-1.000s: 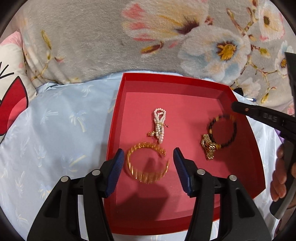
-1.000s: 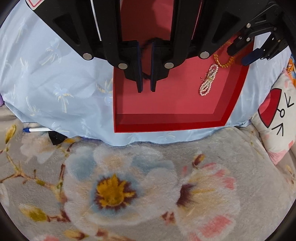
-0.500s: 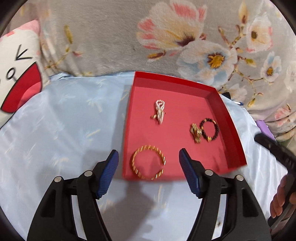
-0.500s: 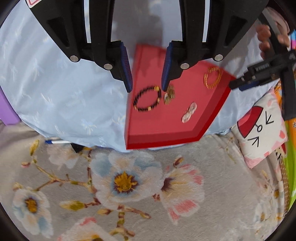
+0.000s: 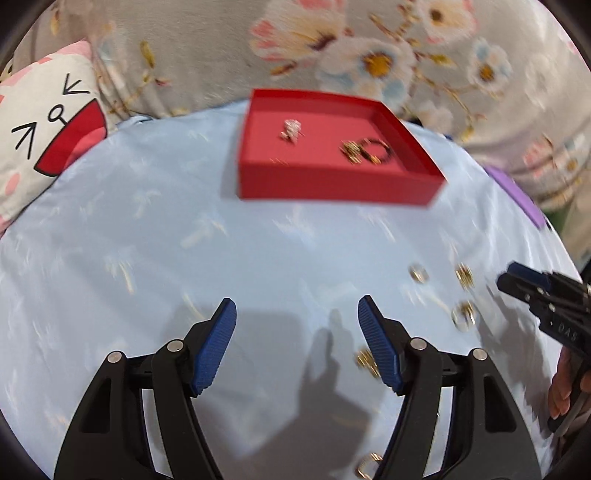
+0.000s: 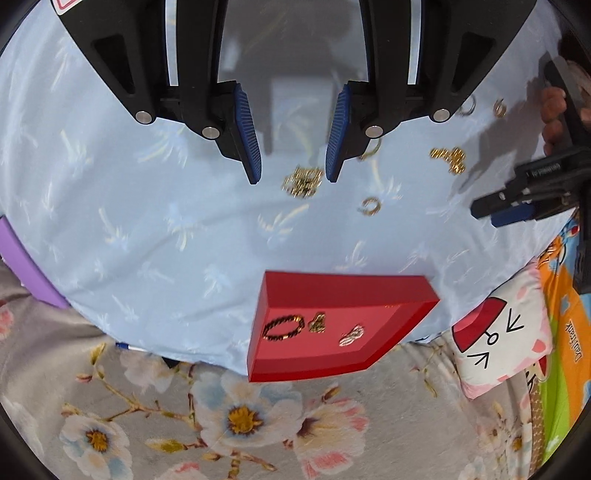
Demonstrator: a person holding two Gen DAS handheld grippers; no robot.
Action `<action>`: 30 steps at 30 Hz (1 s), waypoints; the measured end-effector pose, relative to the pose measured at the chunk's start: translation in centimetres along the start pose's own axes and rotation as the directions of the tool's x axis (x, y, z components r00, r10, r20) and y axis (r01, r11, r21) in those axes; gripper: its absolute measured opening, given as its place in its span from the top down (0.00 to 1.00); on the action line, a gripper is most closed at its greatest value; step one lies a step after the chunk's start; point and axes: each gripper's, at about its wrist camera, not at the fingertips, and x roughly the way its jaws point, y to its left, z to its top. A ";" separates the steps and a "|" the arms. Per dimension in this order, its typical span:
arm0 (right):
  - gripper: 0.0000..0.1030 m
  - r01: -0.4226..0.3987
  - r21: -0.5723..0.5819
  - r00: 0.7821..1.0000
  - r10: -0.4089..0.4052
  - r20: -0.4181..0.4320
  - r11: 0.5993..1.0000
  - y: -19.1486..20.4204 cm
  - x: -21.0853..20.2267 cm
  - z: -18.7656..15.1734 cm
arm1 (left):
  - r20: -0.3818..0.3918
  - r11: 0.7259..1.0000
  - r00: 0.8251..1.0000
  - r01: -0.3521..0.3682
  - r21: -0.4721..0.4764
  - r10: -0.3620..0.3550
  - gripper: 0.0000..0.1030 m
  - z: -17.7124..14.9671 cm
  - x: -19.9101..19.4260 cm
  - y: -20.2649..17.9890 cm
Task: Organize jewelry
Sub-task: 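Withdraw both open tools from the box back over the jewelry, then grasp the thin gold chain with the left tool while the right tool grasps the gold pendant chain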
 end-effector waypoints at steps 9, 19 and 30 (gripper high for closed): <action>0.65 -0.011 0.066 1.000 0.012 -0.025 0.998 -0.7 -0.4 -2.4 | -0.071 0.997 0.997 0.047 0.054 -0.043 0.43 -1.8 0.9 -3.5; 0.64 -0.008 0.069 0.999 0.010 -0.033 0.998 -0.7 -0.1 -2.4 | -0.068 0.995 0.998 0.025 0.098 -0.018 0.81 -2.0 1.1 -4.4; 0.64 -0.018 0.071 0.999 0.021 -0.033 0.997 -0.5 0.5 -1.7 | -0.061 0.993 0.995 0.087 0.077 -0.083 1.00 -1.7 0.3 -4.0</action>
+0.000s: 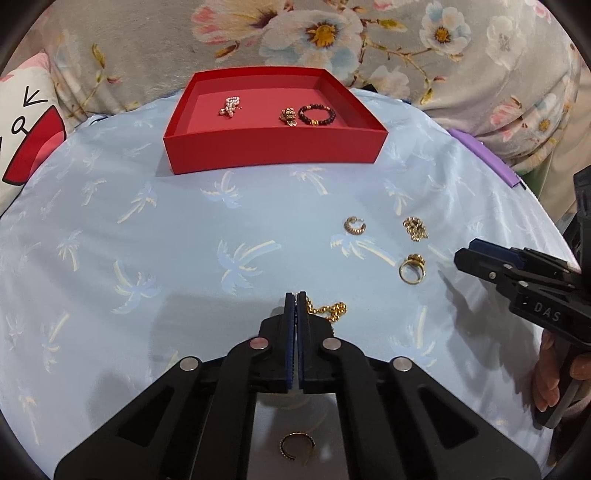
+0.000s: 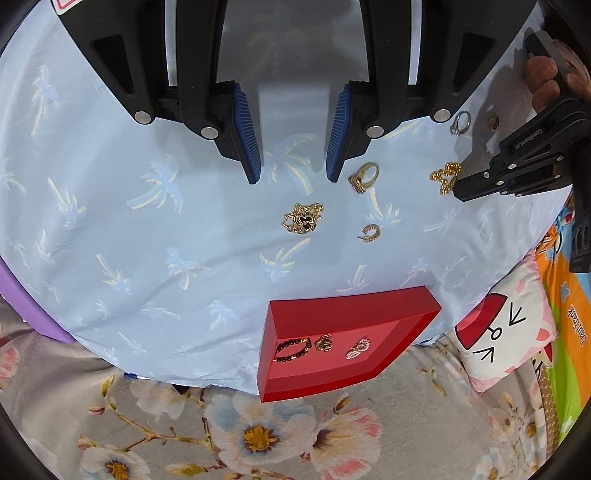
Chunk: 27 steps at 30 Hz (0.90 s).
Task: Organize jewelry
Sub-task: 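Grasp the thin gold chain with the left tool while the right tool grasps the gold pendant chain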
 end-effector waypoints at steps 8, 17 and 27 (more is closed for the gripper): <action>0.64 0.029 -0.053 1.000 -0.029 0.000 0.998 1.3 2.1 2.4 | 0.045 0.999 0.999 -0.001 -0.046 0.003 1.00 0.9 -1.5 1.9; 0.64 -0.003 -0.015 1.000 0.003 -0.007 1.000 0.7 2.3 2.2 | 0.022 0.999 0.999 0.028 -0.022 -0.028 1.00 0.4 -0.9 1.2; 0.64 -0.003 -0.020 1.000 0.003 -0.019 1.000 0.9 2.6 2.2 | 0.010 0.999 1.000 -0.018 -0.039 0.018 0.51 0.1 -0.2 1.4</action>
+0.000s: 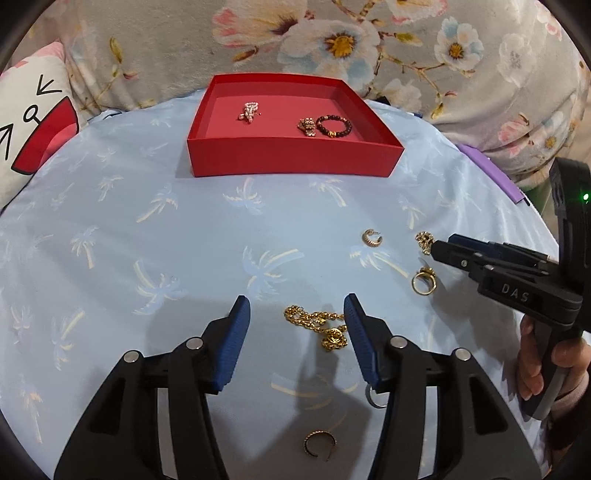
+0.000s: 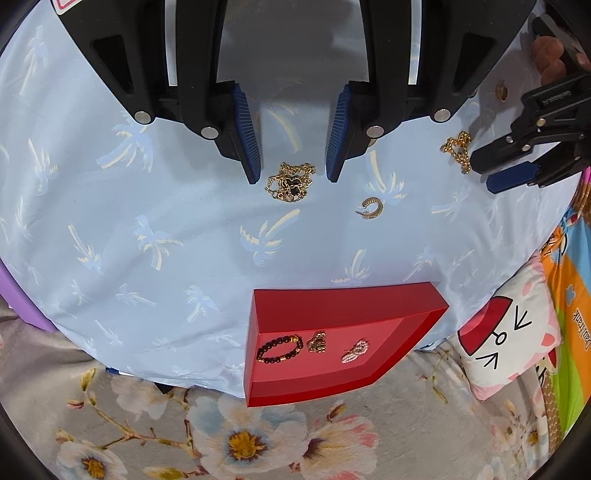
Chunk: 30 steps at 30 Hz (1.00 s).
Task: Organize jewelry
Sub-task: 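Grasp the thin gold chain with the left tool while the right tool grasps the gold pendant chain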
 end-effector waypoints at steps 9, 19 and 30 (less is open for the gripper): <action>0.64 -0.003 0.002 1.000 0.003 -0.003 1.000 0.0 0.0 0.0 | -0.028 0.997 1.000 0.012 0.071 -0.010 0.90 -0.4 1.1 -1.6; 0.64 0.006 -0.010 1.000 -0.006 -0.007 1.000 0.4 0.8 0.7 | 0.023 0.997 0.997 0.066 0.045 -0.067 0.91 0.4 -1.0 -1.3; 0.88 0.012 0.023 0.999 -0.011 -0.030 1.000 -0.5 1.6 1.1 | 0.045 0.997 0.996 0.078 0.020 -0.079 0.91 1.0 -1.7 -0.5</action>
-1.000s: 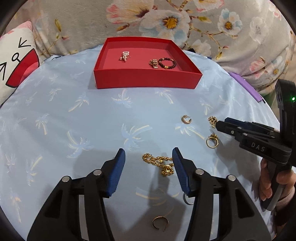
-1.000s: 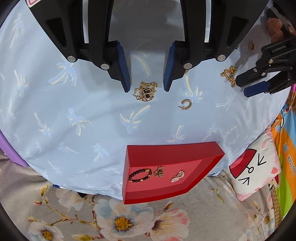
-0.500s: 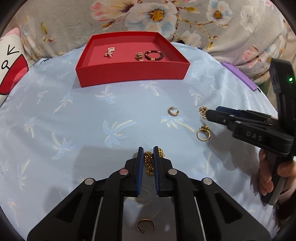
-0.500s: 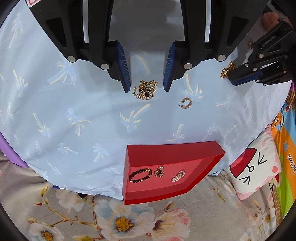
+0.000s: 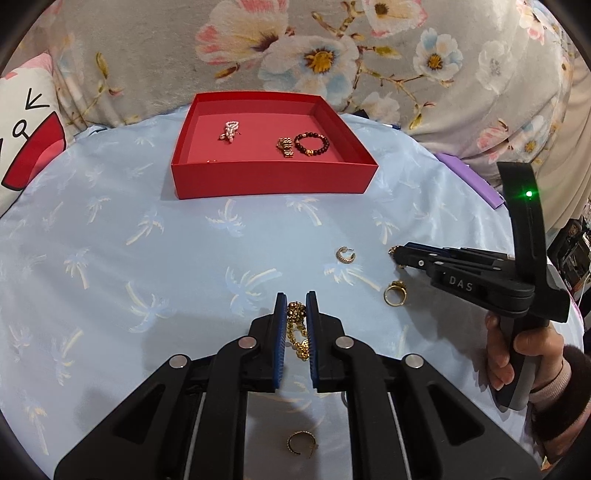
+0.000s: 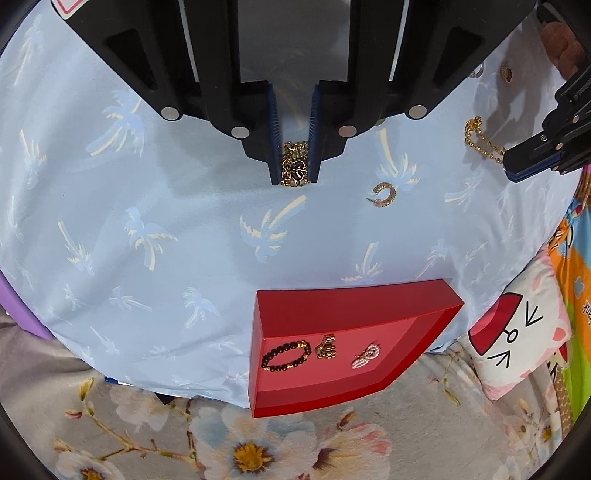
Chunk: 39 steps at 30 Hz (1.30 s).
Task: Organize jewelry
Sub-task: 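Grasp the thin gold chain with the left tool while the right tool grasps the gold pendant chain, then carry both gold chains into the red box and open both tools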
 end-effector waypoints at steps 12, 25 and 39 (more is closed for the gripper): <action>0.88 -0.046 0.008 0.993 0.045 0.106 0.999 -0.1 -3.9 1.0 | 0.039 1.000 0.999 -0.014 -0.016 0.014 0.91 1.4 -1.3 1.1; 0.88 -0.070 -0.068 0.965 0.085 0.248 0.995 0.7 -8.6 8.9 | 0.173 0.998 0.984 -0.048 0.050 0.039 0.91 10.6 -3.2 1.5; 0.88 -0.105 -0.011 0.976 0.105 0.192 0.994 1.3 -1.0 17.3 | 0.165 0.997 0.983 -0.078 0.002 0.077 0.91 19.1 5.1 3.9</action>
